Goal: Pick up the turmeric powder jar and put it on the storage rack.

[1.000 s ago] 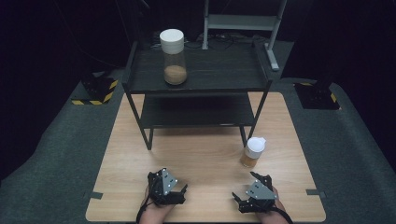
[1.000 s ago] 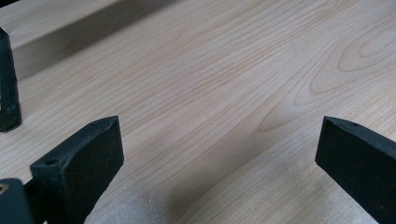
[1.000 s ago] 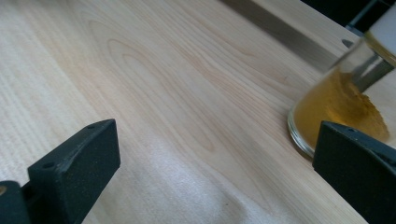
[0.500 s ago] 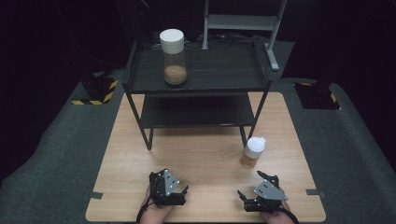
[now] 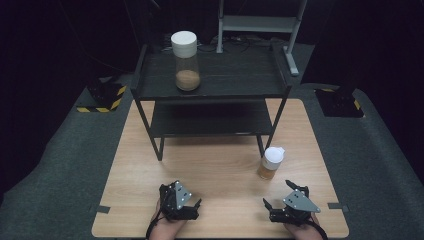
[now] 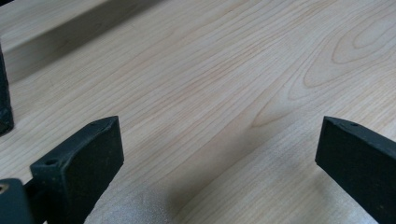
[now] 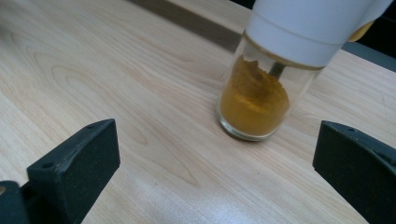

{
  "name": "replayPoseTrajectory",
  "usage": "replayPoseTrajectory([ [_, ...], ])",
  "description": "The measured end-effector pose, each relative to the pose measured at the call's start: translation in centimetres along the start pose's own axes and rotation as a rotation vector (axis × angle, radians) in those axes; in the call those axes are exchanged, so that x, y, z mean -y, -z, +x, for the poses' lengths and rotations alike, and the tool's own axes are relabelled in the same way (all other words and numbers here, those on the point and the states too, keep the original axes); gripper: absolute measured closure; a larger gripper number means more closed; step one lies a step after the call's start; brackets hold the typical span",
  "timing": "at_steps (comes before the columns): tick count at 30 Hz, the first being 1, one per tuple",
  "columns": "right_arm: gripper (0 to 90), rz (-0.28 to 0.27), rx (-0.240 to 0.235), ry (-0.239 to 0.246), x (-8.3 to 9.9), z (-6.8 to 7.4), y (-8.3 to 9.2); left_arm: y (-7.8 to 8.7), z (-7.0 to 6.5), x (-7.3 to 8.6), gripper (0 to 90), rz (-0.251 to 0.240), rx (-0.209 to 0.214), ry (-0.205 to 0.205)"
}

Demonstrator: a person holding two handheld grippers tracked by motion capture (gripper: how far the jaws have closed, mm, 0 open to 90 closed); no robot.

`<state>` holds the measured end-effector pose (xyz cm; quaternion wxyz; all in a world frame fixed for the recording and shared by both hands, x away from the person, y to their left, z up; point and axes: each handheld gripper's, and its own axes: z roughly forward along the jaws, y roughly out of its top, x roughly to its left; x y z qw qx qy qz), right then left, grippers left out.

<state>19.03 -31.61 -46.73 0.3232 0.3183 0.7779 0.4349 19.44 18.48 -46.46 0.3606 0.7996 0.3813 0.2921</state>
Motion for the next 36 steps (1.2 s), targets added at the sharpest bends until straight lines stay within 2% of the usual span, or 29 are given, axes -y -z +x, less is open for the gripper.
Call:
replayPoseTrajectory([
  [3,0.0,-0.006,0.013,-0.022,-0.3,-0.2,0.1,0.0,0.1,0.1,1.3,-0.007,0.004,0.01],
  [4,0.0,-0.011,0.016,-0.045,-0.4,-0.5,0.2,0.0,0.2,0.1,1.2,-0.008,0.006,0.013],
  [11,0.0,-0.009,0.015,-0.083,-0.7,-1.7,-0.2,0.2,0.3,0.2,1.3,-0.01,0.011,0.009],
  [19,0.0,0.014,0.022,-0.131,-1.4,-2.8,-0.8,0.2,1.0,0.5,1.2,-0.022,0.031,0.044],
  [26,0.0,-0.001,0.024,-0.182,-1.6,-3.5,-2.0,0.3,0.9,0.6,1.2,-0.026,0.031,0.035],
  [32,0.0,-0.004,0.038,-0.183,-1.8,-3.4,-3.4,0.4,1.0,0.7,1.2,-0.032,0.033,0.045],
  [36,0.0,-0.001,0.027,-0.208,-2.1,-3.6,-4.3,0.4,1.1,0.7,1.2,-0.032,0.035,0.046],
])
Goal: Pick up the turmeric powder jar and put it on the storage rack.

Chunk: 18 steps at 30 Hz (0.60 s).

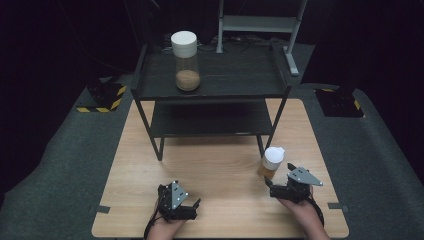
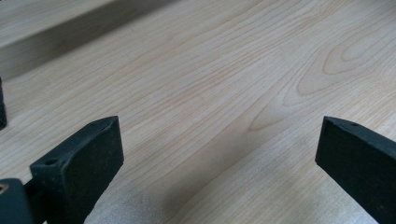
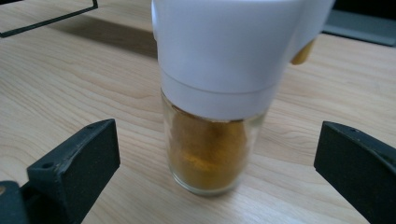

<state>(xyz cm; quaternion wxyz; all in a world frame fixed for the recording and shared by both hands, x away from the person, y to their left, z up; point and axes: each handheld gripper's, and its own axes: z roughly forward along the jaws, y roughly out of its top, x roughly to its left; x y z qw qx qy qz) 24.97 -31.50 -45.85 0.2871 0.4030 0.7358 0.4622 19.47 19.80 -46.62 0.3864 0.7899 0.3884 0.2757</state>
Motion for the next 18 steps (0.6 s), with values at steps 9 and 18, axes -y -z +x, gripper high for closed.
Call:
replayPoseTrajectory([
  [9,0.0,-0.024,0.002,-0.012,0.3,0.0,-1.5,0.0,0.0,0.1,1.2,-0.003,-0.004,0.008],
  [18,15.6,-0.088,-0.028,-0.068,0.9,-0.9,-2.3,0.1,0.0,0.2,1.2,-0.011,-0.008,0.014],
])
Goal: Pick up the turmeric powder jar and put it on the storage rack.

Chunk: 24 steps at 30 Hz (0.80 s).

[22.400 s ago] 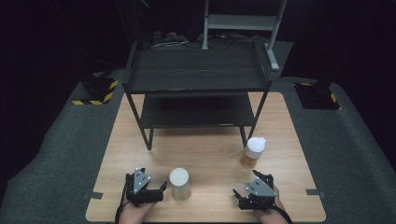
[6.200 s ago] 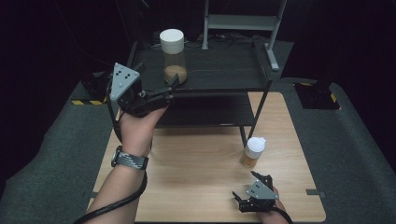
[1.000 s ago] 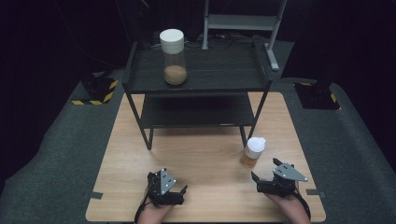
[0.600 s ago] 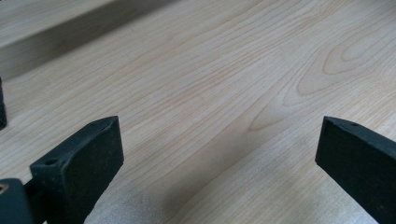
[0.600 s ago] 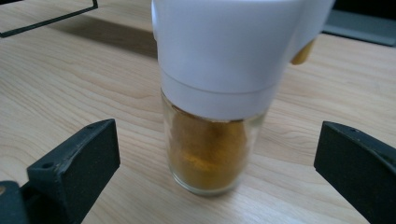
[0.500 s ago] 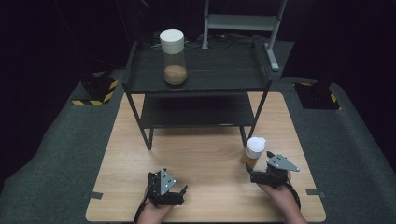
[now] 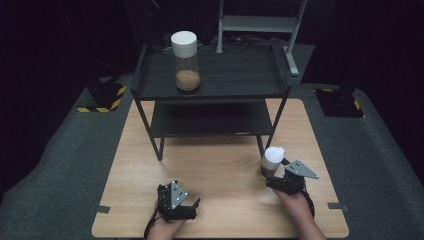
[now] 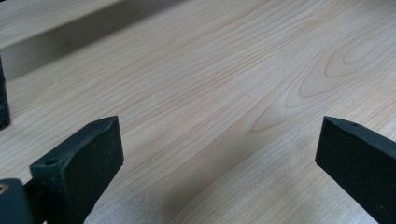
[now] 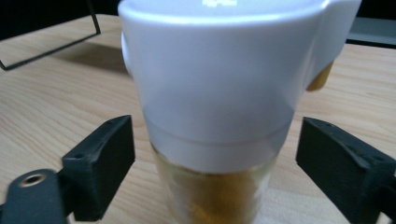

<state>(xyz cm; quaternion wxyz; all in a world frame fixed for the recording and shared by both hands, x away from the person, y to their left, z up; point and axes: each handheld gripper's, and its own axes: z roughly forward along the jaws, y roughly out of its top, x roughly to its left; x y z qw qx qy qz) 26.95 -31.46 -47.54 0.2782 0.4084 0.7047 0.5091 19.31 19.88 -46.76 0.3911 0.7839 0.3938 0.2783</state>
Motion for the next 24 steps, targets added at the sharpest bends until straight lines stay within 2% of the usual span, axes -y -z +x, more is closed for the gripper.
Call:
replayPoseTrajectory([
  [4,21.4,-0.019,-0.003,0.007,0.1,0.0,0.0,0.0,0.0,0.0,1.2,-0.002,-0.001,0.003],
  [8,27.9,-0.036,-0.016,-0.011,0.3,-0.3,-0.1,0.1,0.0,0.1,1.2,-0.005,-0.002,0.006],
  [15,28.8,-0.062,-0.029,-0.022,0.8,-0.6,-0.2,0.1,0.0,0.1,1.2,-0.008,-0.006,0.005],
  [21,30.3,-0.079,-0.027,-0.003,1.2,-0.7,-0.2,0.1,0.0,0.1,1.2,-0.008,-0.002,0.004],
  [24,30.3,-0.07,-0.018,0.002,0.8,-0.5,0.0,0.1,0.2,0.2,1.2,-0.011,0.002,0.013],
])
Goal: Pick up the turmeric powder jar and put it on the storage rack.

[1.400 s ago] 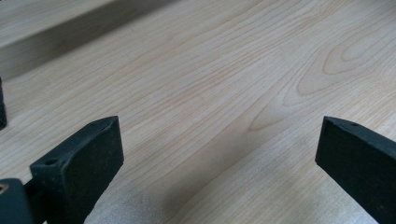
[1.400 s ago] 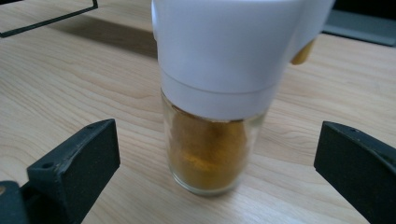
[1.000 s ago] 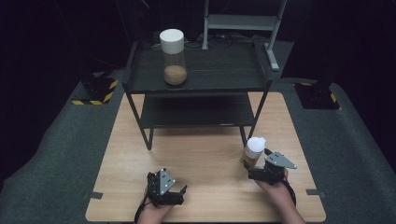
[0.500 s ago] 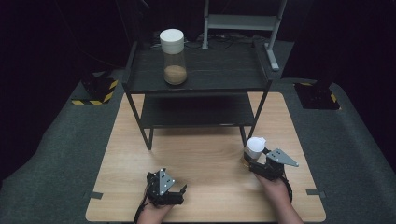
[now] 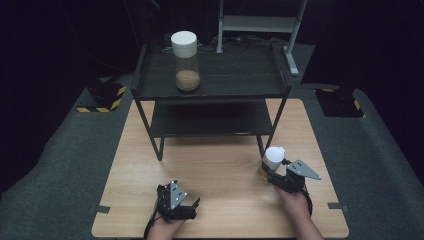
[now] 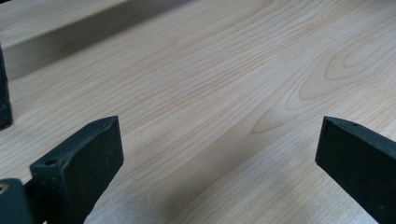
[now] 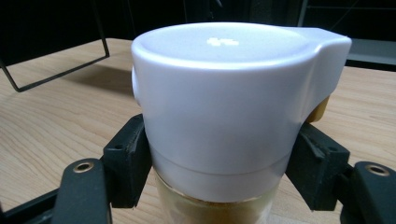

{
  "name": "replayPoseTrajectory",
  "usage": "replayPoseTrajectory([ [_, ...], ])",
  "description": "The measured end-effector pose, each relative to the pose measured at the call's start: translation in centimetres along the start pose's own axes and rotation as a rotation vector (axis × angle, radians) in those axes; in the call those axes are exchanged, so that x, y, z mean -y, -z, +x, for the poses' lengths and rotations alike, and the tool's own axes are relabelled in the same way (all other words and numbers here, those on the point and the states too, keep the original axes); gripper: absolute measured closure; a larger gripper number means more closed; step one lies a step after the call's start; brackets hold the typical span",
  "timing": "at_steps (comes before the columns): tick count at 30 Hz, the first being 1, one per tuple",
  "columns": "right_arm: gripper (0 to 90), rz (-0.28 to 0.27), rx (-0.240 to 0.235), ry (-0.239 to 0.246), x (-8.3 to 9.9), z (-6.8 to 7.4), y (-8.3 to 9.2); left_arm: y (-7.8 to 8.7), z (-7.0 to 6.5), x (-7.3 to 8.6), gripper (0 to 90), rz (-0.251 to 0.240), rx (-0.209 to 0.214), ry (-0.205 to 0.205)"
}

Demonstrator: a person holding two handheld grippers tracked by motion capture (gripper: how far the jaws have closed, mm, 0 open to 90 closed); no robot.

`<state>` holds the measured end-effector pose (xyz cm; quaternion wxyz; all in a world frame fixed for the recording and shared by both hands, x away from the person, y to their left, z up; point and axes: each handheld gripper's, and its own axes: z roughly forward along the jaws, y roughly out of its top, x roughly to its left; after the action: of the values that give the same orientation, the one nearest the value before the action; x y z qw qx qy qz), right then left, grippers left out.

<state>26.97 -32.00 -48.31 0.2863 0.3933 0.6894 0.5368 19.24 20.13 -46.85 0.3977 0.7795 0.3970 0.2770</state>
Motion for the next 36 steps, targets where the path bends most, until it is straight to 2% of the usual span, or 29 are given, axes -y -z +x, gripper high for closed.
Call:
replayPoseTrajectory([
  [5,30.3,-0.028,0.002,0.008,-0.4,0.6,1.1,0.0,0.1,0.0,1.2,0.0,0.004,0.002],
  [18,30.2,-0.106,-0.03,0.03,-1.6,2.2,4.0,0.0,0.2,0.0,1.2,-0.002,0.011,0.006],
  [27,30.2,-0.151,-0.055,0.044,-3.0,3.4,5.8,0.0,0.3,0.0,1.2,-0.001,0.011,0.007],
  [36,30.3,-0.188,-0.08,0.059,-4.4,4.1,6.8,0.0,0.3,0.0,1.2,0.002,0.012,0.001],
])
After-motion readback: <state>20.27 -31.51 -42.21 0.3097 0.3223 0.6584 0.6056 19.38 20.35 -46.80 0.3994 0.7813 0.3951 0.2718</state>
